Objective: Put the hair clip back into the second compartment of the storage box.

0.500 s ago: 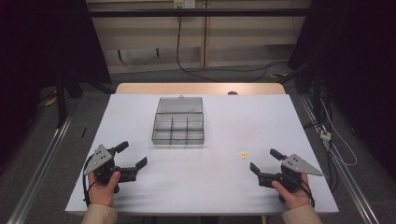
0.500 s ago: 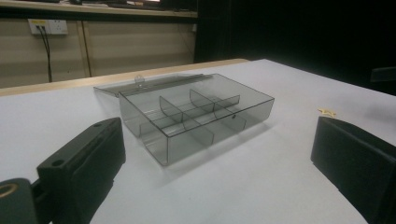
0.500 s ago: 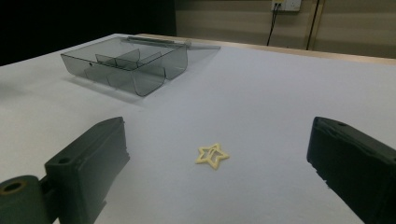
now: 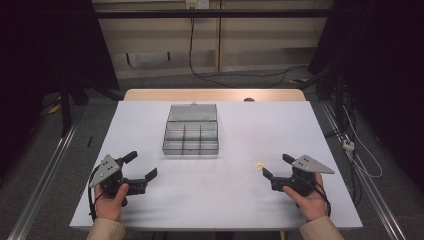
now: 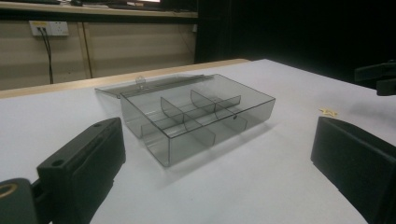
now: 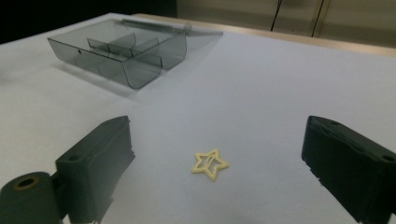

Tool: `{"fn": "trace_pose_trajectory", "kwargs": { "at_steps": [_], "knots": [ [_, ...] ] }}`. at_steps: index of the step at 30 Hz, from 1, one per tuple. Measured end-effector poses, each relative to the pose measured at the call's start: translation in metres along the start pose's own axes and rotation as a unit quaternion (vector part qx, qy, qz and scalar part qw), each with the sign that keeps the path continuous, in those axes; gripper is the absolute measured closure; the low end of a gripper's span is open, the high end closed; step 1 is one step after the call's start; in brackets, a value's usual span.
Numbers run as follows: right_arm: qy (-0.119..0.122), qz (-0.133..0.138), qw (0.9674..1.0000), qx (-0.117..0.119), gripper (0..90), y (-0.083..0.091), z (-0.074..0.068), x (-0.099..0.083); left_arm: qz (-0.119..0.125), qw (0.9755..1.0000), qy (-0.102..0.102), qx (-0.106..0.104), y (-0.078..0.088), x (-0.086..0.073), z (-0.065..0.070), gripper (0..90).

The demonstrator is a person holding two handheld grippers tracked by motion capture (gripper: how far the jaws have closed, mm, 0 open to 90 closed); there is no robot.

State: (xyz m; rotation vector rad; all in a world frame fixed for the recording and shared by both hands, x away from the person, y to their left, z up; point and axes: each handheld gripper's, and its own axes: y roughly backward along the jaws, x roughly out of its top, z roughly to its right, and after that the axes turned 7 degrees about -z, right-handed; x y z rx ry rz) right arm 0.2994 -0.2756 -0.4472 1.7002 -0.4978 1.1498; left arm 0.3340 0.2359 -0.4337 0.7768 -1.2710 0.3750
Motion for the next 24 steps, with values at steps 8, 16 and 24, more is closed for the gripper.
{"fn": "trace_pose_trajectory", "kwargs": {
  "at_steps": [8, 16, 24],
  "knots": [
    [0.015, -0.070, 0.9974, 0.009, 39.0, -0.021, 0.003, 0.011, 0.002, 1.0000, -0.003, 0.001, 0.001, 0.001, -0.001, 3.0],
    [0.012, -0.126, 0.9920, -0.003, 52.7, -0.039, 0.002, 0.014, 0.000, 1.0000, -0.002, 0.003, 0.001, 0.000, -0.002, 3.1],
    [0.018, -0.157, 0.9871, -0.023, 54.6, -0.050, -0.006, 0.012, -0.001, 1.0000, -0.004, 0.005, 0.001, 0.001, -0.002, 3.1]
  ]
}}
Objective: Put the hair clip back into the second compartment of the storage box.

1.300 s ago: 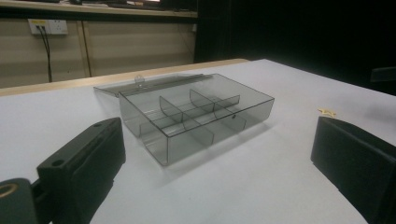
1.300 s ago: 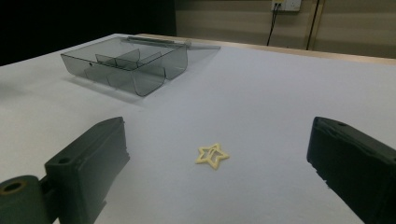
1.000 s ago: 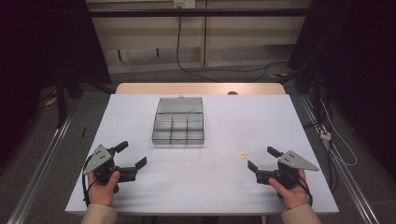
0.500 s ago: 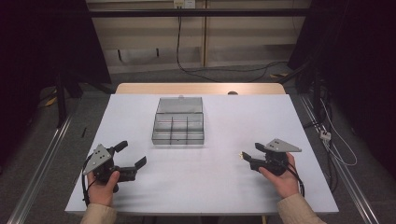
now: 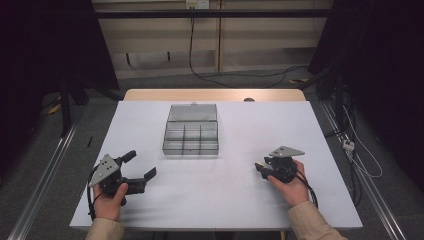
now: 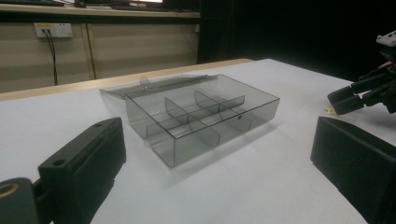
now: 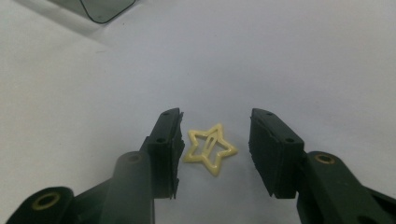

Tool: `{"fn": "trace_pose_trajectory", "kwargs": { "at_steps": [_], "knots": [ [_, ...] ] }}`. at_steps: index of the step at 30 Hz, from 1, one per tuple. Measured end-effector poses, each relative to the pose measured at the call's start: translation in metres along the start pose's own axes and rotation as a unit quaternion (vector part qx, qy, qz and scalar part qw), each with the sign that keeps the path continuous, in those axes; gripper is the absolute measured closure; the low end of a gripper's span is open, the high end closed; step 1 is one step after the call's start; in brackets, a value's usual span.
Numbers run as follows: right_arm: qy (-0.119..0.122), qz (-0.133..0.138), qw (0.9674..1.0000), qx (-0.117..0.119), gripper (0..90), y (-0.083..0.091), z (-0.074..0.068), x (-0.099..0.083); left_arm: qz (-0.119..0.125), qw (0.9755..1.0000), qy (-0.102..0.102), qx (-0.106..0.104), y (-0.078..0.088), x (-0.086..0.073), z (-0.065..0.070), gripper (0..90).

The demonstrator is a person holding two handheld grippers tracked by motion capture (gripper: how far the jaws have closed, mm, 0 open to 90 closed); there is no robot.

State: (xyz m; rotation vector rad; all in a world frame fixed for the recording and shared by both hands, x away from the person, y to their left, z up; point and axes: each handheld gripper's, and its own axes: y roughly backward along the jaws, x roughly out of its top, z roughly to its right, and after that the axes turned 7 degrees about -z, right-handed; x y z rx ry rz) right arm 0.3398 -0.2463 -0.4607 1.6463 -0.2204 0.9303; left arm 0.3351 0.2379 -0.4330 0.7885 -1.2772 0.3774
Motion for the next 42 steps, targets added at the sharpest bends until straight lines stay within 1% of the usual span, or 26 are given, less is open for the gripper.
{"fn": "trace_pose_trajectory", "kwargs": {
  "at_steps": [2, 3, 4, 5, 6, 7, 11, 13, 16, 19, 23, 24, 25, 26, 27, 29, 30, 31, 32, 33, 35, 36, 37, 39, 40, 42],
  "knots": [
    [0.001, 0.001, 1.0000, -0.001, 54.9, -0.0014, -0.0002, -0.0002, 0.000, 1.0000, -0.001, 0.000, -0.0003, 0.0000, -0.0002, 3.1],
    [-0.006, -0.005, 1.0000, 0.002, 56.5, -0.0034, -0.0006, -0.0004, 0.000, 1.0000, -0.003, 0.000, -0.0005, 0.0001, -0.0002, 3.1],
    [-0.006, -0.005, 1.0000, 0.002, 56.5, -0.0034, -0.0006, -0.0004, -0.001, 1.0000, -0.003, 0.000, -0.0007, 0.0000, -0.0001, 3.1],
    [-0.006, -0.006, 1.0000, 0.000, 57.9, -0.0032, -0.0012, -0.0003, -0.002, 1.0000, -0.004, 0.001, -0.0009, 0.0001, -0.0001, 3.1],
    [-0.007, -0.007, 0.9999, -0.001, 62.7, -0.0023, -0.0020, -0.0009, -0.004, 1.0000, -0.005, 0.001, -0.0010, 0.0001, 0.0001, 3.2],
    [-0.009, -0.005, 0.9999, -0.002, 63.9, -0.0021, -0.0022, -0.0018, -0.004, 1.0000, -0.005, 0.002, -0.0009, 0.0001, 0.0003, 3.2],
    [-0.022, -0.002, 0.9998, 0.000, 64.7, -0.0024, -0.0019, -0.0028, -0.003, 1.0000, -0.006, 0.003, -0.0009, 0.0002, 0.0001, 3.3],
    [-0.019, -0.004, 0.9998, -0.005, 64.9, -0.0024, -0.0032, -0.0022, -0.004, 1.0000, -0.005, 0.004, -0.0015, 0.0001, 0.0007, 3.5],
    [-0.020, -0.001, 0.9998, -0.002, 65.2, -0.0024, -0.0026, -0.0028, -0.007, 0.9999, -0.009, 0.004, -0.0025, 0.0011, 0.0021, 3.5],
    [-0.016, -0.001, 0.9999, -0.001, 65.2, -0.0023, -0.0021, -0.0029, -0.007, 0.9999, -0.014, 0.003, -0.0022, 0.0021, 0.0037, 3.5],
    [-0.016, 0.004, 0.9999, 0.000, 63.8, -0.0013, -0.0025, -0.0037, -0.011, 0.9998, -0.014, 0.003, -0.0030, 0.0013, 0.0031, 3.5],
    [-0.015, 0.003, 0.9999, -0.007, 57.9, -0.0006, -0.0027, -0.0041, -0.012, 0.9998, -0.015, 0.002, -0.0033, 0.0011, 0.0029, 3.5],
    [-0.015, 0.003, 0.9999, -0.007, 57.9, -0.0006, -0.0027, -0.0041, -0.011, 0.9998, -0.014, 0.001, -0.0035, 0.0010, 0.0028, 3.5],
    [-0.015, 0.002, 0.9998, -0.011, 55.3, -0.0004, -0.0025, -0.0049, -0.011, 0.9998, -0.014, 0.002, -0.0036, 0.0010, 0.0027, 3.5],
    [-0.021, 0.001, 0.9997, -0.013, 55.1, 0.0005, -0.0020, -0.0054, -0.011, 0.9998, -0.014, 0.002, -0.0035, 0.0011, 0.0029, 3.5],
    [-0.029, 0.002, 0.9995, -0.011, 61.0, 0.0025, 0.0002, -0.0079, -0.011, 0.9998, -0.015, 0.001, -0.0032, 0.0013, 0.0030, 3.6],
    [-0.029, 0.002, 0.9995, -0.011, 61.0, 0.0025, 0.0002, -0.0079, -0.010, 0.9998, -0.015, 0.003, -0.0030, 0.0014, 0.0032, 3.6],
    [-0.020, 0.003, 0.9997, -0.010, 67.8, 0.0025, -0.0005, -0.0084, -0.010, 0.9999, -0.014, 0.003, -0.0030, 0.0014, 0.0034, 3.6],
    [-0.020, 0.003, 0.9997, -0.010, 67.8, 0.0025, -0.0005, -0.0084, -0.009, 0.9999, -0.014, 0.002, -0.0032, 0.0015, 0.0035, 3.6],
    [-0.014, 0.001, 0.9999, -0.006, 72.6, 0.0024, -0.0016, -0.0082, -0.011, 0.9998, -0.015, 0.002, -0.0034, 0.0015, 0.0036, 3.6],
    [-0.014, 0.000, 0.9999, 0.000, 73.4, 0.0021, -0.0018, -0.0080, -0.011, 0.9998, -0.014, 0.002, -0.0041, 0.0014, 0.0043, 3.6],
    [-0.024, 0.000, 0.9997, 0.008, 73.5, 0.0019, 0.0005, -0.0082, -0.011, 0.9998, -0.015, 0.001, -0.0043, 0.0015, 0.0047, 3.6],
    [-0.024, 0.000, 0.9997, 0.008, 73.5, 0.0019, 0.0005, -0.0082, -0.012, 0.9998, -0.013, 0.001, -0.0048, 0.0015, 0.0057, 3.6],
    [-0.020, 0.000, 0.9998, 0.006, 73.6, 0.0019, -0.0001, -0.0082, -0.013, 0.9998, -0.017, -0.001, -0.0053, 0.0020, 0.0068, 3.6],
    [-0.031, 0.000, 0.9994, 0.017, 73.7, 0.0021, 0.0028, -0.0082, -0.013, 0.9997, -0.018, -0.003, -0.0055, 0.0022, 0.0072, 3.6],
    [-0.032, 0.000, 0.9992, 0.022, 73.7, 0.0022, 0.0041, -0.0078, -0.014, 0.9997, -0.018, -0.004, -0.0060, 0.0021, 0.0078, 3.6]
  ]
}}
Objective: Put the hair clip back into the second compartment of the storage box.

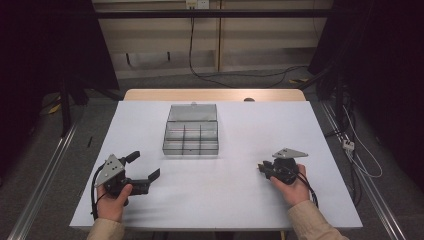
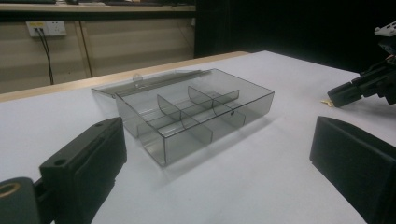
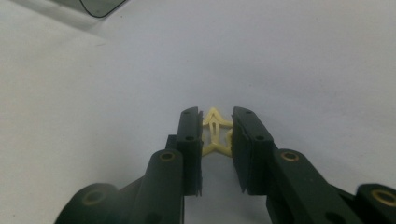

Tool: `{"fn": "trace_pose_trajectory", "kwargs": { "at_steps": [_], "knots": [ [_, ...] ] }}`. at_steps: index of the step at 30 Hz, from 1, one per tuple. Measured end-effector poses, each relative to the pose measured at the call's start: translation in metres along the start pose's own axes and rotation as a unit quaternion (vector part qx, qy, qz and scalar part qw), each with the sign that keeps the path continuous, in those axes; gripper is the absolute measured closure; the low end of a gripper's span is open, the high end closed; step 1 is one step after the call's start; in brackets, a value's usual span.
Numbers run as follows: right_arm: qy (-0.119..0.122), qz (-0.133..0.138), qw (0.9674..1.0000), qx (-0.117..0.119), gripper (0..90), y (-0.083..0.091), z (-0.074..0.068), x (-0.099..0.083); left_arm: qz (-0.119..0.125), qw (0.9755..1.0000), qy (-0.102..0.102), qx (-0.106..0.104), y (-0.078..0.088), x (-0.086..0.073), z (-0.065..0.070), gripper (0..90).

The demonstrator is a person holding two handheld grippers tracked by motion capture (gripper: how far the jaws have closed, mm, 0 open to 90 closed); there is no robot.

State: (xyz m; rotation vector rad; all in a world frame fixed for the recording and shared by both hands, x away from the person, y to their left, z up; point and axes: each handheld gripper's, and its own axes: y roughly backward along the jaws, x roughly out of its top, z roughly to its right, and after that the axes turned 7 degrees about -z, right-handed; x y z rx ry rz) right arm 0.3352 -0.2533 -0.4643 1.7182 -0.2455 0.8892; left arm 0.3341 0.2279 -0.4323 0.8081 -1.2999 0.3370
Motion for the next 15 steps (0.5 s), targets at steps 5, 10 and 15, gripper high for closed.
{"fn": "trace_pose_trajectory", "kwargs": {
  "at_steps": [5, 10, 15],
  "knots": [
    [0.003, 0.002, 1.0000, 0.005, 73.7, 0.000, 0.001, 0.002, -0.003, 1.0000, 0.003, -0.001, -0.001, -0.001, -0.001, 3.6],
    [0.006, 0.015, 0.9996, 0.023, 73.8, 0.003, 0.000, 0.010, -0.001, 1.0000, 0.005, -0.001, 0.000, -0.001, -0.002, 3.6],
    [0.027, 0.024, 0.9986, 0.039, 73.8, 0.002, -0.011, 0.022, -0.005, 1.0000, 0.007, -0.002, -0.001, -0.001, -0.002, 3.5]
  ]
}}
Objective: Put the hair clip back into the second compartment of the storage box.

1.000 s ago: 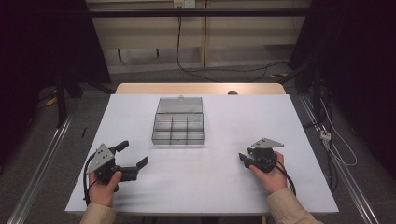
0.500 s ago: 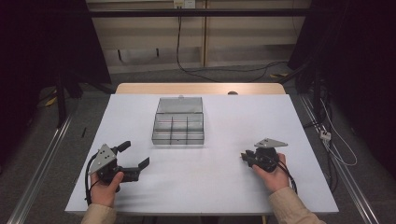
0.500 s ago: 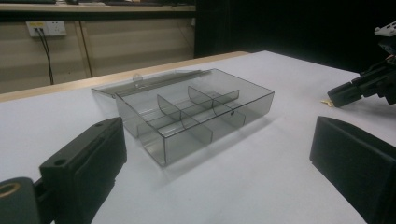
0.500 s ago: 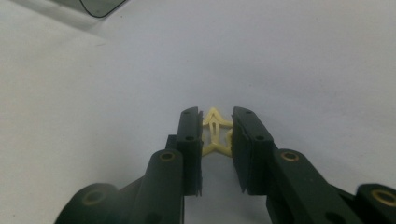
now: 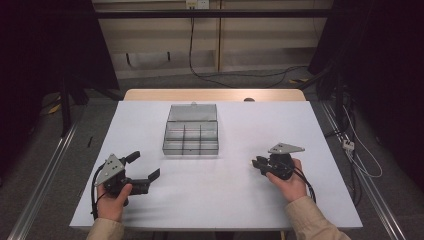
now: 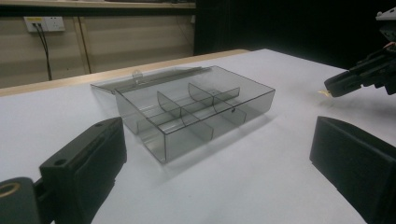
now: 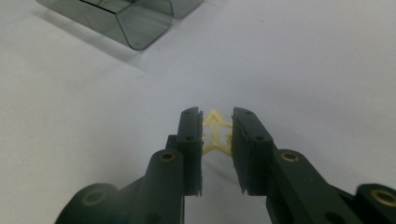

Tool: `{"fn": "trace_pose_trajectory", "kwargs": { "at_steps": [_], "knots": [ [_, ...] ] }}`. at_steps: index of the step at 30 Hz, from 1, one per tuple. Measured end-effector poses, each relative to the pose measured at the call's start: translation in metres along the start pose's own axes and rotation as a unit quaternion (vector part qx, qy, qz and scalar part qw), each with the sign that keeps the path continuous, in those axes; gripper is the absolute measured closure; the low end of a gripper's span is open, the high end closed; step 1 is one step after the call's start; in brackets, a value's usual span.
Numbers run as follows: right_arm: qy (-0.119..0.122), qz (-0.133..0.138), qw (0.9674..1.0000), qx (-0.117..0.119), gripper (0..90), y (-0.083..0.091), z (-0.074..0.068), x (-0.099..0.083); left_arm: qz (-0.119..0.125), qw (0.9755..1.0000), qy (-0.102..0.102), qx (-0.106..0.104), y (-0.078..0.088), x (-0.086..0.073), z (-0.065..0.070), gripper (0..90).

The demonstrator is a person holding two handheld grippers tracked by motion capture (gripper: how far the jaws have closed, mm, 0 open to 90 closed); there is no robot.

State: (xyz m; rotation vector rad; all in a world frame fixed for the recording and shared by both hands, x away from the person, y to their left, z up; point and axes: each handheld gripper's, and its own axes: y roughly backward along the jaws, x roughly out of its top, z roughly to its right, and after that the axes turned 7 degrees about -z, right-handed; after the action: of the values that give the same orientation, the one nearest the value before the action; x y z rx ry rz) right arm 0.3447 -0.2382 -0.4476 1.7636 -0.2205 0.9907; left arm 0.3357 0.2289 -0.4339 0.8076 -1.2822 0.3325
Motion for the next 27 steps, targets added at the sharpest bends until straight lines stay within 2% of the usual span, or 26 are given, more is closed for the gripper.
{"fn": "trace_pose_trajectory", "kwargs": {
  "at_steps": [3, 8, 27],
  "knots": [
    [0.005, 0.005, 0.9999, 0.014, 73.8, -0.005, -0.005, 0.009, -0.001, 1.0000, -0.001, 0.000, 0.000, 0.000, 0.000, 3.5],
    [0.011, 0.008, 0.9996, 0.025, 73.8, -0.009, -0.008, 0.020, 0.000, 1.0000, 0.001, -0.001, 0.000, 0.000, 0.000, 3.6],
    [0.029, 0.015, 0.9983, 0.049, 73.7, -0.021, -0.019, 0.051, 0.003, 1.0000, 0.008, -0.001, 0.001, 0.000, -0.001, 3.6]
  ]
}}
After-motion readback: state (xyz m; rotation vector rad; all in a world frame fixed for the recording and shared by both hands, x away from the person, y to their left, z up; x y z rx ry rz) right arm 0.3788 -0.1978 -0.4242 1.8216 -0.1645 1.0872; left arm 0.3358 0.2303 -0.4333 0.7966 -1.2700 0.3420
